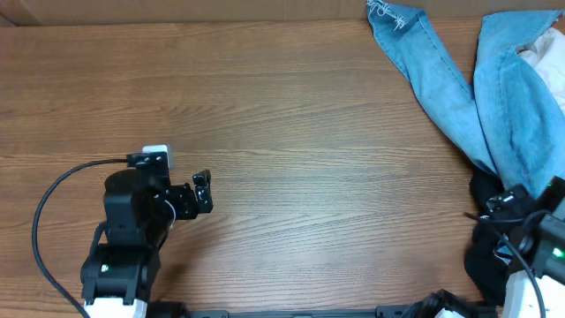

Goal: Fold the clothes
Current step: 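Reach the right gripper into the clothes pile and grasp the jeans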

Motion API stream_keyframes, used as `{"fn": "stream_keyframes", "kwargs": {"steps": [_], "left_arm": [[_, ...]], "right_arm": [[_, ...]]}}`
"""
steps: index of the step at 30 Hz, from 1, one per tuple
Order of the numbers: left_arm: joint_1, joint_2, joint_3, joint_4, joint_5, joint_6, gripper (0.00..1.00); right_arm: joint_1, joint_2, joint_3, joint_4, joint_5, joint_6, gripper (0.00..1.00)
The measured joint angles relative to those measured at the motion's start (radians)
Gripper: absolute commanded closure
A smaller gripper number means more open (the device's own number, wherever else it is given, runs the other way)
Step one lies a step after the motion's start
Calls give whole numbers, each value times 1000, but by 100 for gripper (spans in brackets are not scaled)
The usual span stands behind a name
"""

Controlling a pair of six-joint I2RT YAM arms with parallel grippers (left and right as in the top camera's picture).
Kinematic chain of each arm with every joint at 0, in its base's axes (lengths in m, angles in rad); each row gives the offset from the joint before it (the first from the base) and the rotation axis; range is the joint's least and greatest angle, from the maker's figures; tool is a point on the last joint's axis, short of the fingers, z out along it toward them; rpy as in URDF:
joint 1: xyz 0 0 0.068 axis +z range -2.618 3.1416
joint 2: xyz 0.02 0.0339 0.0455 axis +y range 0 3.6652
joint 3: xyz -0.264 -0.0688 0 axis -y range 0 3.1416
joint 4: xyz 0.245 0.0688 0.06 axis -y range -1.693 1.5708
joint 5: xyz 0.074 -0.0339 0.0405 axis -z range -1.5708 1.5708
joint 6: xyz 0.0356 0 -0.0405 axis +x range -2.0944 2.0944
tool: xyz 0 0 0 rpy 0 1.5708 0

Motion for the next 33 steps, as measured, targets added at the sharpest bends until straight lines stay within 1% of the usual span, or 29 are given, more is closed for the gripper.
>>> {"fn": "stream_keyframes", "kwargs": {"steps": [3,10,17,21,26,33], "left_arm": [[3,16,0,0,14,-11,0],[3,17,0,1,21,-11,0],[3,17,0,18,21,-11,0],[3,17,0,21,21,-12,0],[3,17,0,23,21,-14,0],[3,17,0,23,21,-14,0]], "right_arm": [[-44,39,0,-2,13,5,0],[-58,87,8,31,64,29,0],[-58,89,181,-24,72,-8,0],[-58,98,208,-61,75,-31,0],[-58,198,208,-107,100,-57,0],[-58,303,208,-102,174,-72,0]]}}
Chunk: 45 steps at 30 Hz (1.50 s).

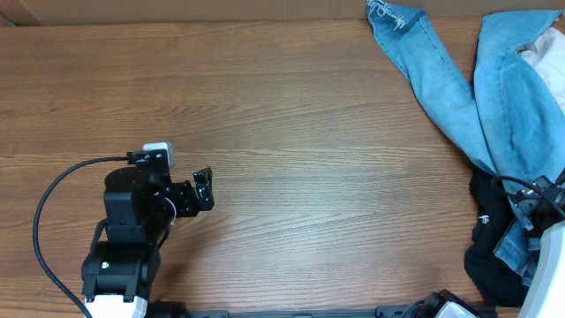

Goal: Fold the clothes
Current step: 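Reach the right gripper into the clothes pile and grasp the jeans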

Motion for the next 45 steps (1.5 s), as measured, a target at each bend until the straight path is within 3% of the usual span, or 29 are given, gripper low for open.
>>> {"fn": "stream_keyframes", "kwargs": {"steps": [5,11,16,19,21,26,33,38,45], "left_arm": [[0,0,0,0,1,0,0],[0,0,0,0,3,0,0],[0,0,0,0,3,0,0],[0,0,0,0,3,0,0],[0,0,0,0,3,0,0],[0,0,0,0,3,0,0],[0,0,0,0,3,0,0],[0,0,0,3,3,0,0],[0,2,1,55,3,0,0]], "right_arm": [[0,80,0,-38,28,-11,2],[0,115,0,-43,52,-18,19],[0,115,0,-33,65,-18,44],[0,115,0,-29,72,-19,71],[0,115,0,-27,77,-21,83],[0,115,0,-15,79,-11,95],[0,115,0,-3,60,-7,96],[16,114,22,-14,-88,-29,96],[271,88,322,-77,-373,-98,96]]}}
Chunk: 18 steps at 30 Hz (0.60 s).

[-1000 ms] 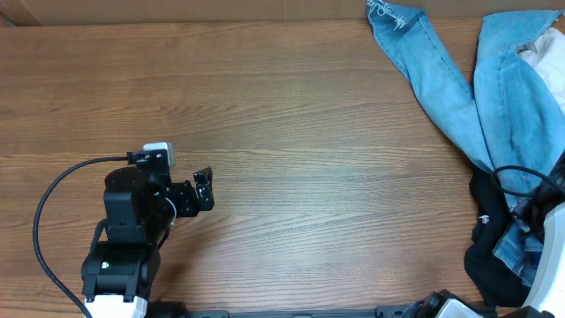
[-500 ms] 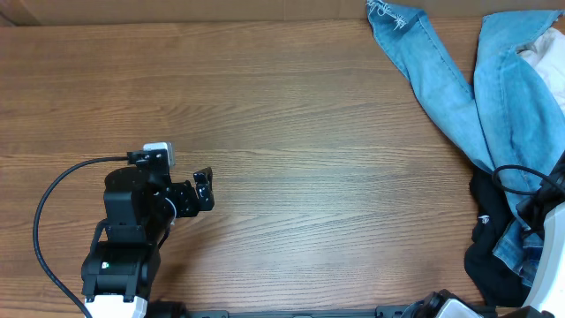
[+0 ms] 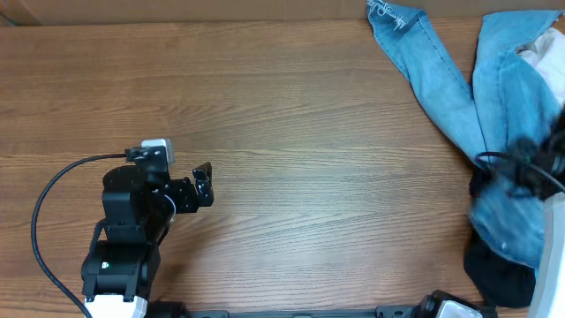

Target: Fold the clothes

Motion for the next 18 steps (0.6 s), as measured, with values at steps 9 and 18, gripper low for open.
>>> {"fn": "stream_keyframes", "kwargs": {"steps": [9,18], "left_arm": [[0,0,0,59,0,0,0],[0,0,0,66,0,0,0]], "right_arm": [[528,-29,250,204,-317,-2,96],[787,199,250,221,-384,3,96]]}}
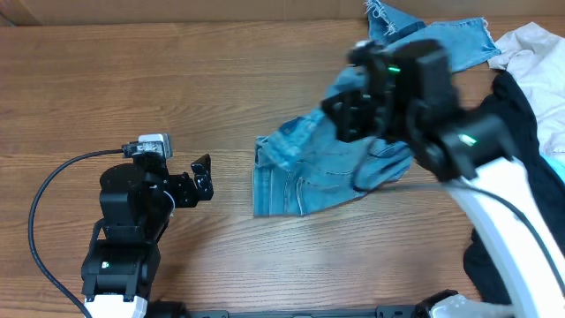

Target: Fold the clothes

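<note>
A pair of blue jeans [300, 181] lies crumpled across the middle of the table in the overhead view. Its waist end is near the centre and its legs trail back to the far right edge [450, 40]. My right gripper [340, 115] hangs over the bunched denim and seems shut on a fold of it; the wrist hides its fingertips. At the left, my left gripper [204, 176] hovers open over bare wood, well apart from the jeans.
A black garment [521, 115] and a white one [530, 44] are heaped at the right edge, partly under the right arm. More black cloth [481, 265] lies at the near right. The left arm's cable [53, 185] loops on the table.
My right arm was at the right edge with the jeans in the pile; now it is over the table's middle and the jeans are with it. The left gripper has barely shifted.
My right gripper was low on the clothes pile at the right edge, with the jeans' legs stretched toward the back. Later it was on the denim at that edge. Now the jeans lie at the table's centre under it. The left arm stayed put.
</note>
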Motion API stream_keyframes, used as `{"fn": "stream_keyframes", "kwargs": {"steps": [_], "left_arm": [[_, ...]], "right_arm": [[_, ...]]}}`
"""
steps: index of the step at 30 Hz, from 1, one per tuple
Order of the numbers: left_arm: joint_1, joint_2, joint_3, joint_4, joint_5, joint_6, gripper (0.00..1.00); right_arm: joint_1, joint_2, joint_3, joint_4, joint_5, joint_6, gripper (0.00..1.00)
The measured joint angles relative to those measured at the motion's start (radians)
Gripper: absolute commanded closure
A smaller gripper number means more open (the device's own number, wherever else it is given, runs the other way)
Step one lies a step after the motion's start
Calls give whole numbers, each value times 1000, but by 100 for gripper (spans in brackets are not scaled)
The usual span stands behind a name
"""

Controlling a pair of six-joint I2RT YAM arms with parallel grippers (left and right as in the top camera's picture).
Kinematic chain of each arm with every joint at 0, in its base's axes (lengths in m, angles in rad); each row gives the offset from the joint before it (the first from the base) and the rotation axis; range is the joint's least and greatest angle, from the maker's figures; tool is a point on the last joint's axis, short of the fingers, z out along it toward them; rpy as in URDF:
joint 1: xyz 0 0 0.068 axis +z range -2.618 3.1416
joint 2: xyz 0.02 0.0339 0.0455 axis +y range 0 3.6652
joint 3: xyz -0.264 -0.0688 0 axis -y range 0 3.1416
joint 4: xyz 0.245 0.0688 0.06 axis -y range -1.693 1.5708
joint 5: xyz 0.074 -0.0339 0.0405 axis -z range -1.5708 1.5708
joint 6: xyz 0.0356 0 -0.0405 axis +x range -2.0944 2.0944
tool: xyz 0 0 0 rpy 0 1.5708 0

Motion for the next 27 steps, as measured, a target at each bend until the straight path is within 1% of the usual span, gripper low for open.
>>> {"fn": "stream_keyframes", "kwargs": {"steps": [4,11,15,19,22,27], "left_arm": [[0,0,0,0,8,0,0],[0,3,0,92,148,-11,0],[-22,19,3,128,188,-42,0],[-103,77,3,176,189,-45,0],[-205,146,4,238,175,-27,0],[-357,216,66,216,111,-14,0]], "right_arm": [[11,96,-1,26,-1,-3,96],[10,96,-1,29,1,-6,96],[10,96,-1,29,0,-6,96],[10,96,-1,26,0,-7,96],[10,96,-1,17,0,-7,96],[10,96,-1,13,0,-7,96]]}}
